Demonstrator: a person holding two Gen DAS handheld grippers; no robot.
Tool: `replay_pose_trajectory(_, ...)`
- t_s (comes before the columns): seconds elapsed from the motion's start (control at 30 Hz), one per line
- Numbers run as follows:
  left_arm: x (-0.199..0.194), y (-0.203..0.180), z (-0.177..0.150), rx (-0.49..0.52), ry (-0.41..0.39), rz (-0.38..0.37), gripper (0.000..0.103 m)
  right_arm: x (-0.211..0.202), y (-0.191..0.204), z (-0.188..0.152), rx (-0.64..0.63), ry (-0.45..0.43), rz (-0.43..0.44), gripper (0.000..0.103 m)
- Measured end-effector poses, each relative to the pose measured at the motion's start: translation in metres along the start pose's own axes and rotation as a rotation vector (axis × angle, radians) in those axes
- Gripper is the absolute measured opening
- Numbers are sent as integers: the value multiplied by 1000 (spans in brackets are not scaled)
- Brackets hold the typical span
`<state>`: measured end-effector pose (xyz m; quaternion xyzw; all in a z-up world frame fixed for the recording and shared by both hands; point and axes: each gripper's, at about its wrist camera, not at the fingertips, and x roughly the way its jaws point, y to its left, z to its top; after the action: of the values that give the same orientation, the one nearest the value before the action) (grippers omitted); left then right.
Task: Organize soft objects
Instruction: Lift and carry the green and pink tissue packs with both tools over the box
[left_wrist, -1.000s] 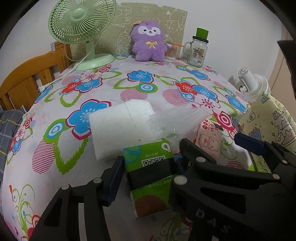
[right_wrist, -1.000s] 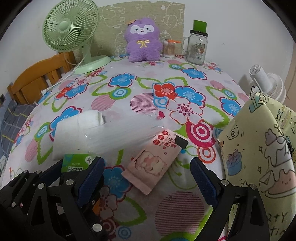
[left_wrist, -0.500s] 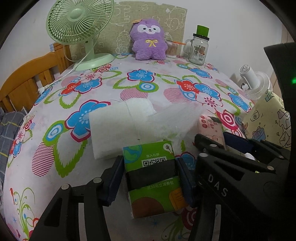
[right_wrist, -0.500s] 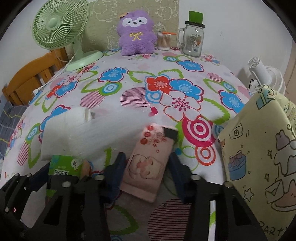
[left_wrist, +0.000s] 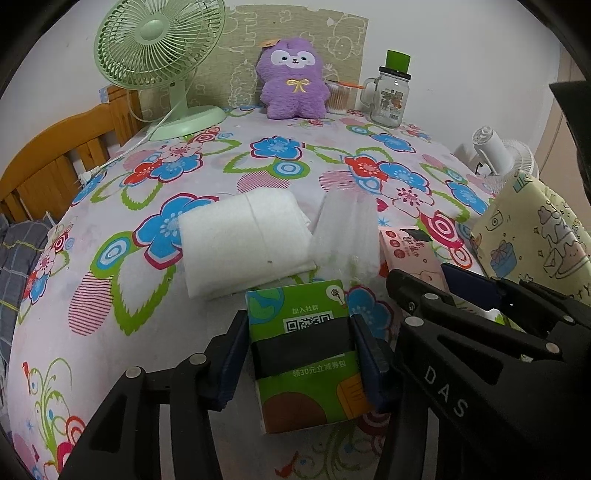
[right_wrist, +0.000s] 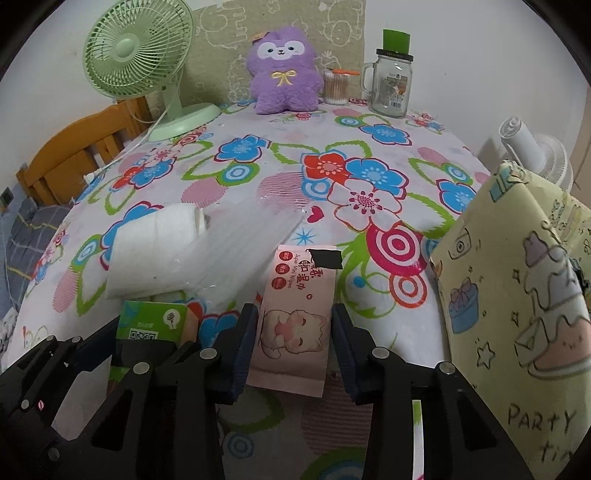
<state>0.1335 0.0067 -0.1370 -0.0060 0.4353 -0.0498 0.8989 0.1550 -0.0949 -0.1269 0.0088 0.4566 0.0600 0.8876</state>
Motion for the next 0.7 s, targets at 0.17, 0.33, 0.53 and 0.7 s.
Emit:
replay_pose_trajectory(0.17,-10,-4,-5,1,-10,2,55,-13,2,-5,-9,-19,12,43)
replay_pose_trajectory(0.33,-21,-6,-9,2,-27,1,55,-25,3,-8,-14,-40,13,43)
replay_pose_trajectory(0.53,-35,-9,-11,6,-50,6,55,-41,3,-12,-19,-65,14,43)
replay_pose_trajectory(0.7,-46,-12,-13,9,-69,7,55,-54,2,-15,-19,-84,13,43)
